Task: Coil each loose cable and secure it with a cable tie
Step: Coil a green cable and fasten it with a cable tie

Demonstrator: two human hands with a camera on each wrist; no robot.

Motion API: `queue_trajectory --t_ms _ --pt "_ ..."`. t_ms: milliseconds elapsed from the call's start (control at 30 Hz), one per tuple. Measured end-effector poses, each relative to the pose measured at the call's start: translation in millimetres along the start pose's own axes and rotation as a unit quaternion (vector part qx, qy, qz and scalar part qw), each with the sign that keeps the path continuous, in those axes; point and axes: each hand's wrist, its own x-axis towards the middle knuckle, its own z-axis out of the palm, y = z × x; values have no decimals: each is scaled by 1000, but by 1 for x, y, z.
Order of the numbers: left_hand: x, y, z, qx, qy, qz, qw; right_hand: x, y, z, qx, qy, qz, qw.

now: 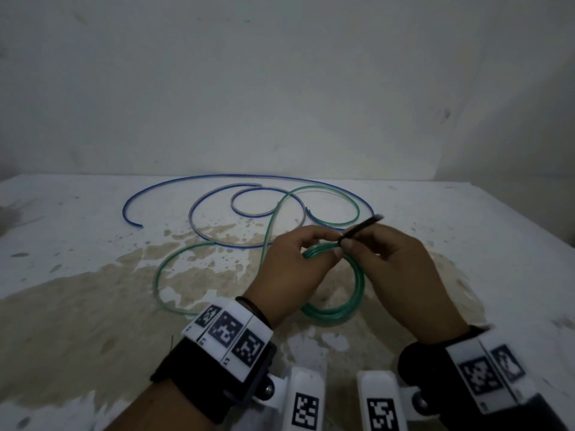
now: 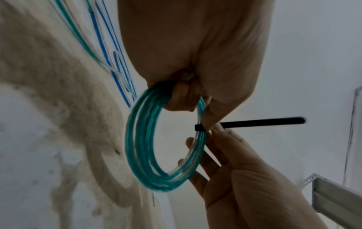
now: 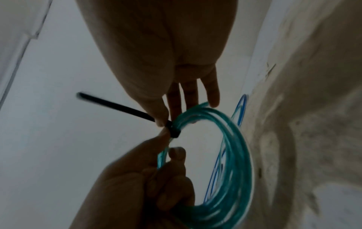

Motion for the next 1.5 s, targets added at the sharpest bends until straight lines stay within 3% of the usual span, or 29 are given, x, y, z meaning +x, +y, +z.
queue_trajectory --t_ms 200,300,433,633,767,1000,1133,1233,1367,1500 --pt "1 4 2 -123 -48 -96 987 -1 8 7 -17 43 -32 998" --pt "0 5 5 -111 -64 -110 986 -1 12 11 -43 47 -40 997" --pt "-1 4 3 -23 -54 -67 996 -1 10 10 -80 30 -51 995" --pt "-3 9 4 -90 -95 -75 989 -1 10 11 -68 27 -56 996" --pt "-4 6 5 -67 -97 -41 992 -2 9 8 -62 38 -51 996" --pt "-1 0 2 26 -67 5 997 -1 9 4 -137 53 -176 973" --pt "-3 3 3 19 -70 7 997 -2 5 2 -146 74 -201 966" --pt "-5 5 2 -11 -76 -7 997 -1 4 0 -114 66 -155 979" --pt "-5 9 1 -22 -78 -40 996 1 3 -7 -27 -21 -2 999" --pt "-5 14 -3 -75 -97 -79 989 2 -1 -10 39 -81 26 996"
